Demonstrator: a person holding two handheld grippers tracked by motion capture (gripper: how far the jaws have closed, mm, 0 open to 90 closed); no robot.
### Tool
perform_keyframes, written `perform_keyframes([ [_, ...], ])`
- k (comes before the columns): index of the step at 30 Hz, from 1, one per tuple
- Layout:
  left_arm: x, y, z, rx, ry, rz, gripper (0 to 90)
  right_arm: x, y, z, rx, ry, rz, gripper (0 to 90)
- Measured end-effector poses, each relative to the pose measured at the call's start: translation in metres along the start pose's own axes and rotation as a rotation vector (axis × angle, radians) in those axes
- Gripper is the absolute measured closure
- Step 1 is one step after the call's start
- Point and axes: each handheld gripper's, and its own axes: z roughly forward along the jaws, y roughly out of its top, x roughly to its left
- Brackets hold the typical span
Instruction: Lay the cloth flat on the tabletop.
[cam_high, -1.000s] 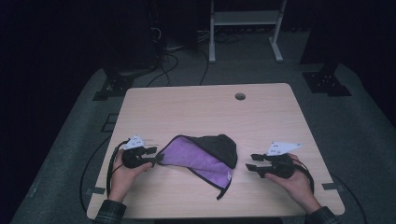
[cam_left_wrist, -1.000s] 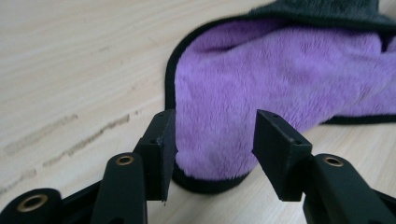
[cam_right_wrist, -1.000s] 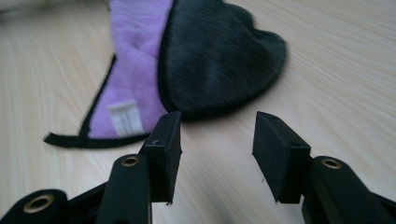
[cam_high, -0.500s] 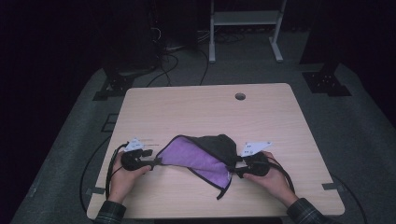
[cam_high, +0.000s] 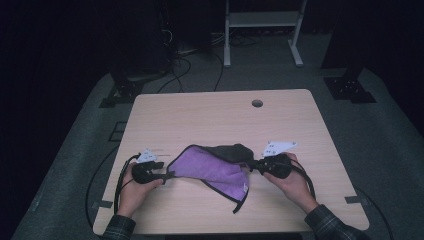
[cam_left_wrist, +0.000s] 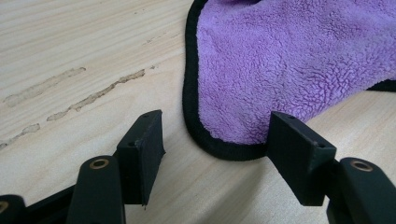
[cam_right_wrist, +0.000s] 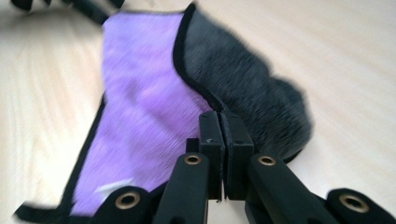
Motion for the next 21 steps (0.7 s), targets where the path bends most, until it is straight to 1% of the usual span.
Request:
perform_keyframes([
  [2, 0.000, 0.000, 0.000, -0.003, 0.000, -0.001, 35.3, -0.006, 0.006, -0.001, -0.018, -0.013, 0.015, 87.7],
  [5, 0.000, 0.000, 0.000, -0.005, -0.001, -0.001, 35.2, -0.016, 0.016, 0.002, -0.039, -0.027, 0.022, 87.8],
  [6, 0.000, 0.000, 0.000, -0.005, -0.002, 0.000, 35.2, -0.020, 0.019, 0.004, -0.043, -0.033, 0.017, 87.8],
  [7, 0.000, 0.000, 0.000, -0.006, -0.002, -0.001, 35.2, -0.022, 0.022, 0.005, -0.050, -0.040, 0.024, 87.8],
  [10, 0.000, -0.001, 0.000, -0.010, -0.002, -0.002, 35.1, -0.033, 0.032, 0.012, -0.063, -0.060, 0.036, 87.8],
  [12, 0.000, -0.001, 0.000, -0.010, -0.001, -0.001, 35.1, -0.042, 0.037, 0.019, -0.061, -0.076, 0.040, 87.8],
  [14, 0.000, -0.001, 0.000, -0.011, -0.001, 0.001, 35.1, -0.051, 0.040, 0.028, -0.057, -0.074, 0.061, 87.7],
  [16, 0.000, -0.001, 0.000, -0.014, -0.001, 0.000, 35.1, -0.057, 0.041, 0.035, -0.054, -0.056, 0.077, 87.1],
  [17, 0.001, -0.001, 0.000, -0.014, -0.002, 0.000, 35.1, -0.059, 0.040, 0.037, -0.056, -0.038, 0.094, 84.4],
  [18, 0.001, -0.002, 0.000, -0.015, -0.003, 0.002, 35.1, -0.060, 0.039, 0.039, -0.053, -0.020, 0.103, 77.4],
  [19, 0.000, -0.002, 0.001, -0.021, -0.003, -0.002, 35.2, -0.061, 0.037, 0.041, -0.045, -0.009, 0.111, 70.9],
  [21, 0.000, -0.002, 0.001, -0.021, -0.003, -0.004, 35.2, -0.062, 0.034, 0.043, -0.043, 0.004, 0.125, 62.9],
])
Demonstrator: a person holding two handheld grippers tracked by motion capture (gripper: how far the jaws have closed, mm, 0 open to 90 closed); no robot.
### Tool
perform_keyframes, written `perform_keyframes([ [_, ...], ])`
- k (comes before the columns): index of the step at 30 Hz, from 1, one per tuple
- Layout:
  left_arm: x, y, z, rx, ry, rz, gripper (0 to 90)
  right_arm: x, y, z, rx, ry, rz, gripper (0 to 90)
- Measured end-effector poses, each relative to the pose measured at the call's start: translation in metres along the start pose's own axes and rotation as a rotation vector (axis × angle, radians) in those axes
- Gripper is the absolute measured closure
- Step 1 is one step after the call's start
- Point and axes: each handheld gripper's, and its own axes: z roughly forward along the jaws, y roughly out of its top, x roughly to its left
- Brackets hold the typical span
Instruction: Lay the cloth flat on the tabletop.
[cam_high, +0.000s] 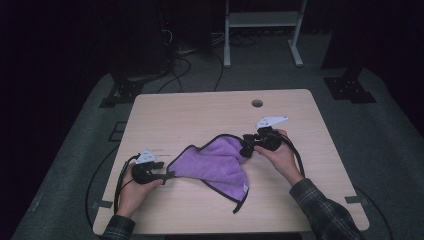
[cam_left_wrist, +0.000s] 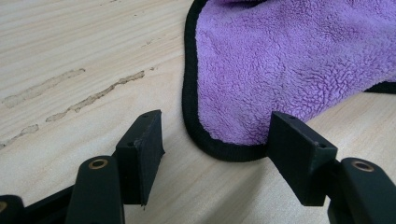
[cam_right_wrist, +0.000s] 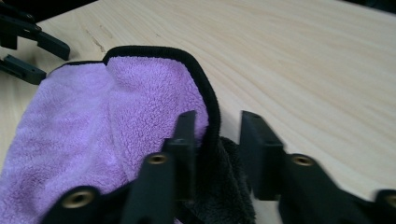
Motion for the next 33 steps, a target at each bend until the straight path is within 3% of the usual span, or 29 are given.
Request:
perform_keyframes([
  [7, 0.000, 0.000, 0.000, 0.003, 0.003, 0.007, 35.0, -0.001, -0.006, 0.008, -0.002, 0.102, 0.083, 50.6],
  [10, 0.000, 0.000, 0.000, 0.002, 0.002, 0.006, 35.0, 0.006, -0.008, 0.014, 0.031, 0.086, 0.050, 49.4],
  [13, -0.001, 0.000, 0.000, 0.004, 0.003, 0.009, 35.0, 0.008, -0.010, 0.017, 0.042, 0.074, 0.040, 57.5],
  [18, 0.000, 0.000, 0.000, 0.001, 0.003, 0.011, 35.0, 0.008, -0.011, 0.014, 0.047, 0.041, 0.015, 82.0],
  [33, 0.000, 0.009, 0.013, -0.037, 0.002, -0.072, 37.7, 0.009, -0.011, 0.013, 0.062, 0.028, -0.010, 83.8],
])
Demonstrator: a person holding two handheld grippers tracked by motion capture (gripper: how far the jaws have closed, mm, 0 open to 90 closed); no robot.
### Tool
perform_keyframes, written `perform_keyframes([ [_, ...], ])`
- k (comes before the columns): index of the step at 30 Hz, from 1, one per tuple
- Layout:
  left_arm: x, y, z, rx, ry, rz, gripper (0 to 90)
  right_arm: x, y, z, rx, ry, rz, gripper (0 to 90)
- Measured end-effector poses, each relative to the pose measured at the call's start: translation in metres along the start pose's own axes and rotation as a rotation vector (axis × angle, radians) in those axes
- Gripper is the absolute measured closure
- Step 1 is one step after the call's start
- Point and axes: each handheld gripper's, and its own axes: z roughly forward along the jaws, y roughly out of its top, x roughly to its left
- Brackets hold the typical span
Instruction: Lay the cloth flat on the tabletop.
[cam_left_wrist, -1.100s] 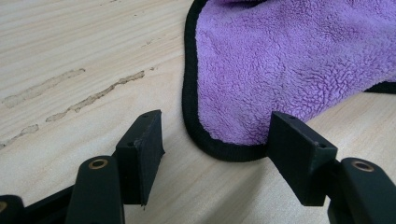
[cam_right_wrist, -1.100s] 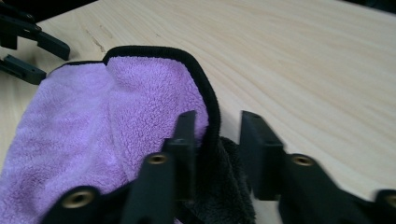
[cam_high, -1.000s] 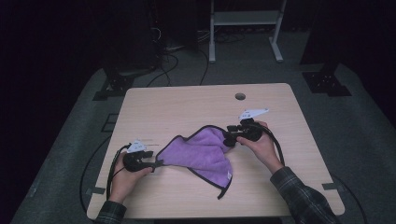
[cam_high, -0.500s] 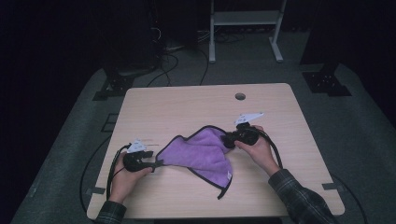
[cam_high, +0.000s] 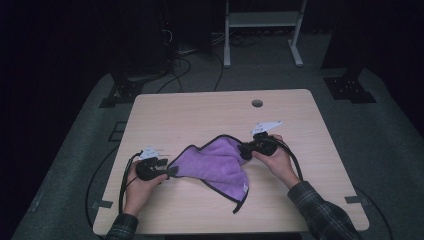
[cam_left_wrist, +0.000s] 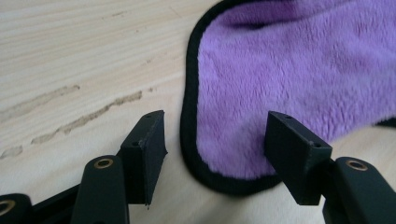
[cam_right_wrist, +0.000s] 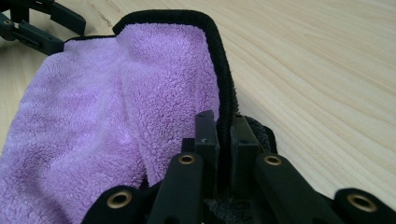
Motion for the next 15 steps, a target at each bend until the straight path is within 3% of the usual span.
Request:
perform_keyframes([
  [4, -0.002, 0.000, 0.000, 0.009, 0.028, 0.003, 37.3, 0.000, 0.000, 0.000, -0.002, 0.002, 0.001, 83.8],
  [7, -0.009, 0.000, 0.000, 0.025, 0.065, 0.054, 38.9, 0.000, 0.000, 0.000, -0.002, -0.001, -0.006, 83.8],
  [8, -0.011, -0.001, -0.001, 0.024, 0.074, 0.076, 44.8, 0.001, 0.000, -0.001, -0.001, -0.004, -0.007, 83.9],
  [12, -0.014, -0.005, -0.003, 0.005, 0.081, 0.049, 65.7, 0.002, 0.001, -0.003, -0.006, -0.014, -0.019, 84.1],
  [15, -0.014, -0.004, -0.003, 0.019, 0.044, 0.007, 80.8, 0.002, 0.002, -0.005, -0.009, -0.020, -0.018, 84.6],
])
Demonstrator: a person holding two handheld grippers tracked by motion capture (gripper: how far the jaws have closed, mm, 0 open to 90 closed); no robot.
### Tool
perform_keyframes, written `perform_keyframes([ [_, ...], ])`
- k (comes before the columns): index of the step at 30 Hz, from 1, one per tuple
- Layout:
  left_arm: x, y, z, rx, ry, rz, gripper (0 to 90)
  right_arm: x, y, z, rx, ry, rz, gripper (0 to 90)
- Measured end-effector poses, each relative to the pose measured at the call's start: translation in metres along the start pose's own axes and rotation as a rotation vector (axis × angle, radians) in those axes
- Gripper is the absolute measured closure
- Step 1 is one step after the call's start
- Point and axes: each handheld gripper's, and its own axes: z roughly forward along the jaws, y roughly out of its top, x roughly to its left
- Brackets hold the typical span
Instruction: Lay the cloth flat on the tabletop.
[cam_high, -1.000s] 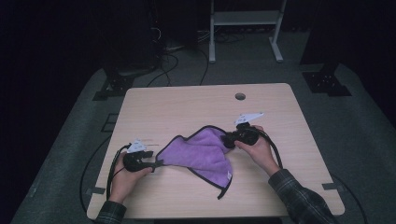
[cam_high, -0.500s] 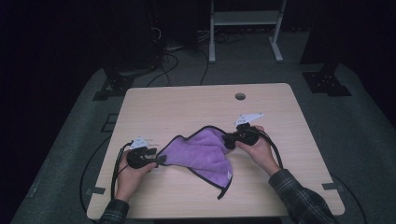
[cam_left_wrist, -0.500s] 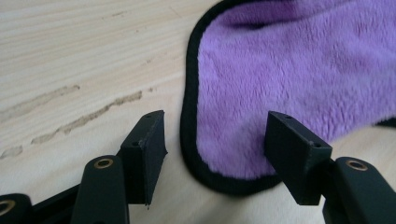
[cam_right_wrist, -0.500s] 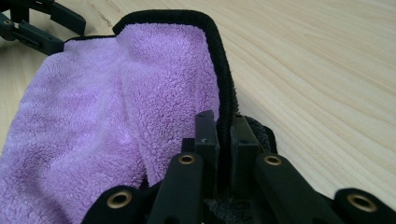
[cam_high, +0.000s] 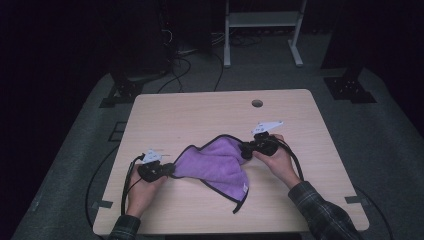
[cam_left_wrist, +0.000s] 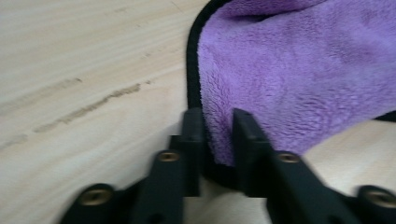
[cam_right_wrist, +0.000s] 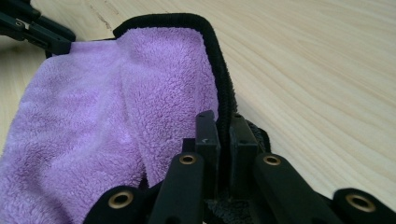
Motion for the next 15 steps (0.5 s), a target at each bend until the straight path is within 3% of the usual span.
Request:
perform_keyframes([
  [6, 0.000, 0.006, -0.001, 0.028, -0.002, -0.015, 85.4, -0.003, 0.002, -0.010, -0.012, -0.028, -0.008, 85.1],
  [12, 0.007, 0.024, -0.013, -0.073, -0.005, -0.025, 85.5, -0.012, 0.007, -0.033, -0.048, -0.074, 0.003, 85.3],
  [15, 0.008, 0.037, -0.021, -0.135, -0.015, -0.002, 85.5, -0.020, 0.010, -0.049, -0.078, -0.104, 0.013, 85.3],
])
